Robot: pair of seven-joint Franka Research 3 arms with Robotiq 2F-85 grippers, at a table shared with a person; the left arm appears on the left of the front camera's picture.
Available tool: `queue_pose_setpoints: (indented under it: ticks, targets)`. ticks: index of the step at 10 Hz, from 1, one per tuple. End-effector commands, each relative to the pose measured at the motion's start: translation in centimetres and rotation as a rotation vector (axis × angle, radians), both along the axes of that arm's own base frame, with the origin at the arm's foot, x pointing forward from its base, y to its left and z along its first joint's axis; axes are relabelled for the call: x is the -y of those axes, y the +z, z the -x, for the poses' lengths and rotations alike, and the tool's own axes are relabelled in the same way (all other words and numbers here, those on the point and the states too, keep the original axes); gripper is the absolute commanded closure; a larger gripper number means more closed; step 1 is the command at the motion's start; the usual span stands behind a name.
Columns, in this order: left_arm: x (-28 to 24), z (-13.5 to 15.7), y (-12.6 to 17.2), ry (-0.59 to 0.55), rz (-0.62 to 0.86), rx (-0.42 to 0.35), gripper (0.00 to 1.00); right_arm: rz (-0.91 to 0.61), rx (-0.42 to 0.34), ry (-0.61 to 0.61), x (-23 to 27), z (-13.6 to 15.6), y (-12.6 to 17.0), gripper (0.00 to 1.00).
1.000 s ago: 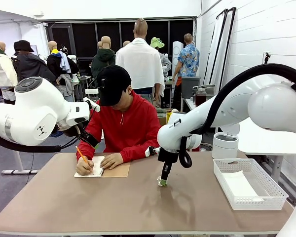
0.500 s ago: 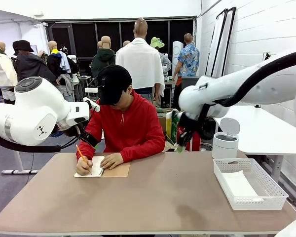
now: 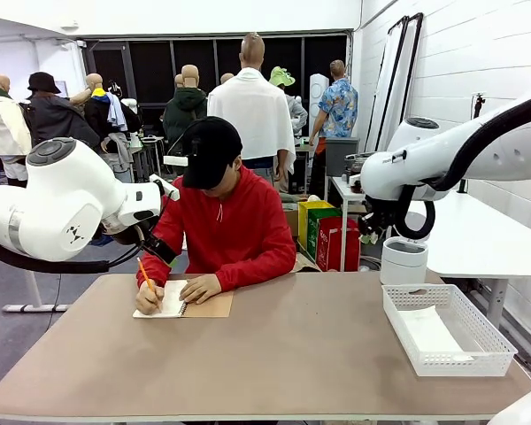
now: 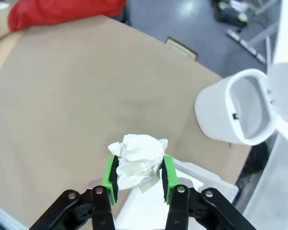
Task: Sort the paper based on its condition.
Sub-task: If a person hands you a paper, place it in the Organizing basket , and if it's crumpled, put it in the Trash can.
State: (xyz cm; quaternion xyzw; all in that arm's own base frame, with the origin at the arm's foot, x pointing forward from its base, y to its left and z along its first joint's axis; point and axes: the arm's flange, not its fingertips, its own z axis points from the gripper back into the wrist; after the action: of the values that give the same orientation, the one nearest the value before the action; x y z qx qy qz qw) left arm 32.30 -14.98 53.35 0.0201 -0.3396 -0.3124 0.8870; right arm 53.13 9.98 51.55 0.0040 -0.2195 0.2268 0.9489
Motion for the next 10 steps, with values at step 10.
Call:
queue_pose_setpoints:
  ticks: [10]
  targets:
    - [0.0,0.0,0.0,-0.001,-0.001,0.001,0.0,-0.007,0.061,-0.366,3.6,-3.9,-0.4,0.55]
